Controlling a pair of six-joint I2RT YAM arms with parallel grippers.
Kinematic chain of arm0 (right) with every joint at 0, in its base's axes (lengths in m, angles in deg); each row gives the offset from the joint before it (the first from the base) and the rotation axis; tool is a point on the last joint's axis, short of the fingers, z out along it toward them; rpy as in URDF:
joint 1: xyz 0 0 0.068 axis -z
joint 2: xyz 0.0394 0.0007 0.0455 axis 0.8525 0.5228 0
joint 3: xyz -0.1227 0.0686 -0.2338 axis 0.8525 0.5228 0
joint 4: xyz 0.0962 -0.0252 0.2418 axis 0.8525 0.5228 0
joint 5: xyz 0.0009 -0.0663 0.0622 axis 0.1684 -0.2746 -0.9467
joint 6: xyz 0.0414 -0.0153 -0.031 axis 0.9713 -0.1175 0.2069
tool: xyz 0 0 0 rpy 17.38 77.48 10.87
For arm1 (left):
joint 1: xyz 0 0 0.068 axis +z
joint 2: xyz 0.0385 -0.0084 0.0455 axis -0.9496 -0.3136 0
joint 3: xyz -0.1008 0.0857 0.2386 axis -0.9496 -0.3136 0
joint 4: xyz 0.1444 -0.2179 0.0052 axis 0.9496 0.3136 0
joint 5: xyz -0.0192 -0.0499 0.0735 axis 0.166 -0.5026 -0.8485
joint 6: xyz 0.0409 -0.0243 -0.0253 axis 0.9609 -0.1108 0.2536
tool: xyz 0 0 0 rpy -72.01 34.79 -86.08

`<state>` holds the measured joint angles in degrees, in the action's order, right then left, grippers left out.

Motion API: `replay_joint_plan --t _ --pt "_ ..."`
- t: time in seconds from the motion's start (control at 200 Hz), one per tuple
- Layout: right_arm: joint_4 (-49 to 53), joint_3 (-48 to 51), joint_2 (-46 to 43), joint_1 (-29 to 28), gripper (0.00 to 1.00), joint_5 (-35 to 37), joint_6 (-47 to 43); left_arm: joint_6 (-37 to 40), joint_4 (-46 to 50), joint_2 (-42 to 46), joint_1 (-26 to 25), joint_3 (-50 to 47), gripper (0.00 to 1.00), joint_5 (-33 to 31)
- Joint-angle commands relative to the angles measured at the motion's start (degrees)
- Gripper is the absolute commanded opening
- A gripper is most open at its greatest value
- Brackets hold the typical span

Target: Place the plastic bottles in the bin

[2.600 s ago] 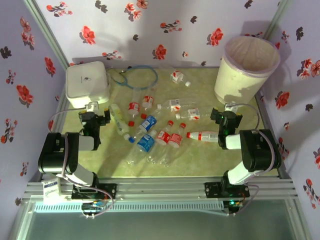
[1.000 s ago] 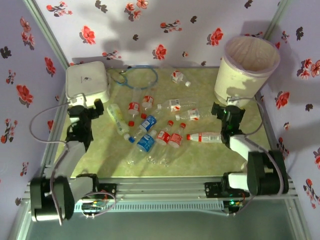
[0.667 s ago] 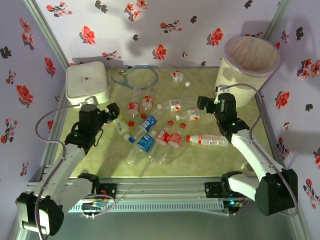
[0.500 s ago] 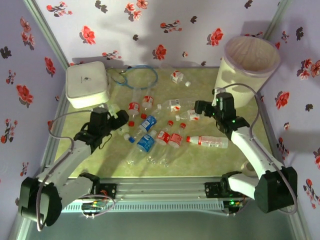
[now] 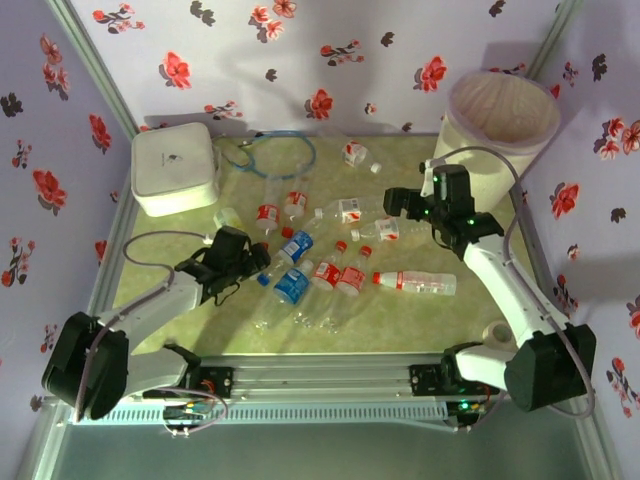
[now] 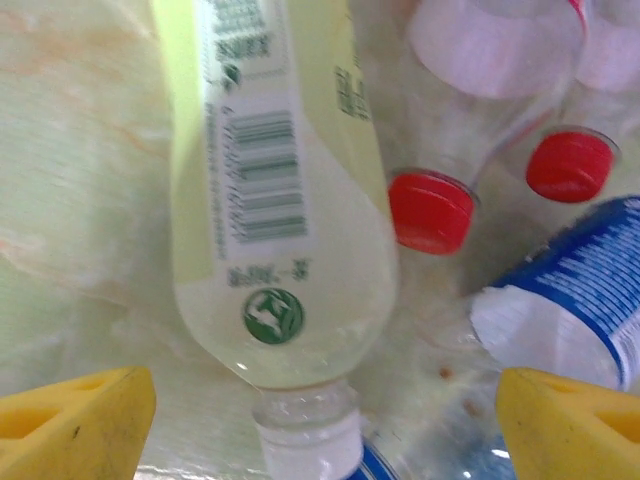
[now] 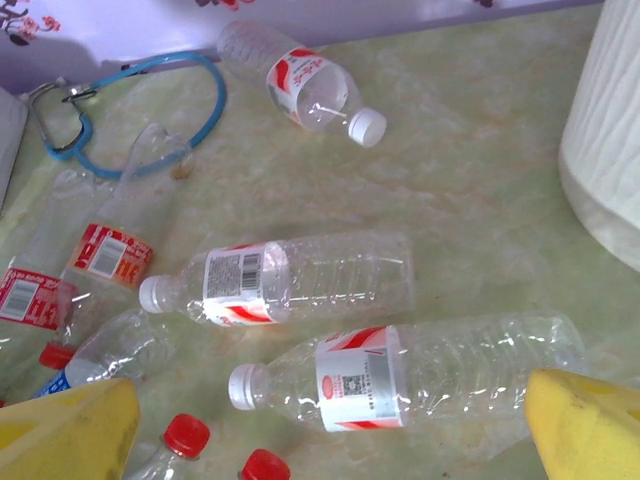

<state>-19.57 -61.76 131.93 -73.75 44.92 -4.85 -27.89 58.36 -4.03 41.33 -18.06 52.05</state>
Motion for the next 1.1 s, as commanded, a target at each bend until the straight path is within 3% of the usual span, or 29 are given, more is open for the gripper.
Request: replay_joint_plan --t 0.0,0.345,0.475,0.66,0.79,0.94,1.005,1.095 --pt "0.60 -1.92 -0.16 -0.08 0.99 -3.55 -0.29 -1.11 -3.26 -0.83 1.17 -1.32 0.88 -5.36" --pt "1.69 -1.89 -0.78 -0.10 0.99 -4.22 -1.61 0.17 -8.35 -7.25 3.22 -1.28 0.60 -4.92" --pt "1.92 -3.87 -1.22 -0.06 0.99 -5.59 -1.72 2.59 -4.04 -5.04 3.32 1.56 0.51 -5.38" --pt "-3.83 -3.71 -0.08 -0.03 0.99 -12.46 2.34 12.83 5.91 3.07 3.41 8.94 0.49 -5.50" --pt "-10.14 -4.51 2.89 -0.05 0.99 -23.34 8.59 15.08 6.30 6.71 2.91 12.03 0.47 3.26" --pt "-22.25 -5.61 9.32 -0.66 0.97 -33.33 19.94 9.04 -17.52 5.21 1.93 5.93 0.43 23.14" --pt "-24.13 -7.27 12.32 -2.02 0.95 -35.71 22.51 8.16 -23.94 1.98 -0.14 5.50 0.42 25.88" --pt "-25.64 -8.85 14.54 -4.87 0.94 -36.88 23.83 10.20 -25.34 -2.03 -3.66 8.12 0.42 26.72"
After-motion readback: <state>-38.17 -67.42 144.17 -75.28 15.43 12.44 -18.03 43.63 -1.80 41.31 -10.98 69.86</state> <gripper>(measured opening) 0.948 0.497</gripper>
